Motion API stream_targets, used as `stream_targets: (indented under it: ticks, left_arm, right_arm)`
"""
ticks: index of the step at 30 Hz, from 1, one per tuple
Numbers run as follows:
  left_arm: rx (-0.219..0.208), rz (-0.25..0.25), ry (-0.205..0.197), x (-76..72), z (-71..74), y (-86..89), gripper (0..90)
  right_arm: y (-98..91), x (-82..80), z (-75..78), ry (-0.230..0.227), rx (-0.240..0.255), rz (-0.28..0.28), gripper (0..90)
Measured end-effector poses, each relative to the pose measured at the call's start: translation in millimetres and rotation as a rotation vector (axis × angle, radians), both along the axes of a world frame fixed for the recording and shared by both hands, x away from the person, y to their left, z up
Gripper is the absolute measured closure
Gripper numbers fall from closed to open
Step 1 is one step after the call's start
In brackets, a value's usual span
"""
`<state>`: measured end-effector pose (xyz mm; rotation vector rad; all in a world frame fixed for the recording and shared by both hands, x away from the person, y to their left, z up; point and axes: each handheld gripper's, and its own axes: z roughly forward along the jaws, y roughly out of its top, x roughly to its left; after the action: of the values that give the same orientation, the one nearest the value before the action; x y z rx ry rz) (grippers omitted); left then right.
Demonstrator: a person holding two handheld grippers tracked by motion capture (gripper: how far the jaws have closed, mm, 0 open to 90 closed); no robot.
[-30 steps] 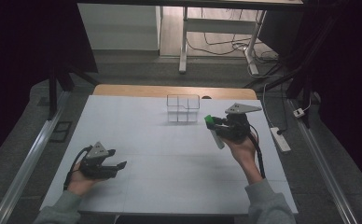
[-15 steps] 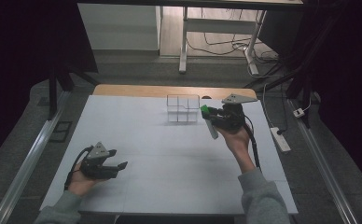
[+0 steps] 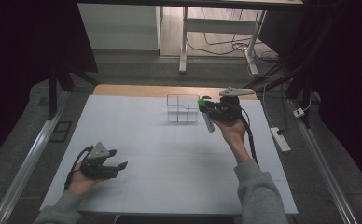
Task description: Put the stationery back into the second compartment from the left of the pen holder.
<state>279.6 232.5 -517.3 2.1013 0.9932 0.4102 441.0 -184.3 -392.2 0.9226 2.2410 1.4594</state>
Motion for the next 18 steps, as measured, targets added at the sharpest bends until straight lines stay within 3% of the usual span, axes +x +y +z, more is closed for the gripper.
stream_targets:
  ticks: [8, 12, 18]
  left_arm:
    - [-0.002, -0.003, 0.005, 0.4, -0.6, -0.1, 31.4]
    - [-0.003, -0.004, 0.004, -0.1, -0.4, -1.3, 31.4]
    - [-0.002, -0.009, 0.003, -0.1, -0.5, -1.7, 31.3]
  right_arm:
    - [4.9, 12.5, 4.8, -0.011, 0.0, -0.011, 66.5]
    - [8.6, 17.6, 6.1, -0.008, 0.042, -0.006, 66.4]
    - [16.2, 25.4, 9.2, -0.03, 0.052, -0.012, 66.5]
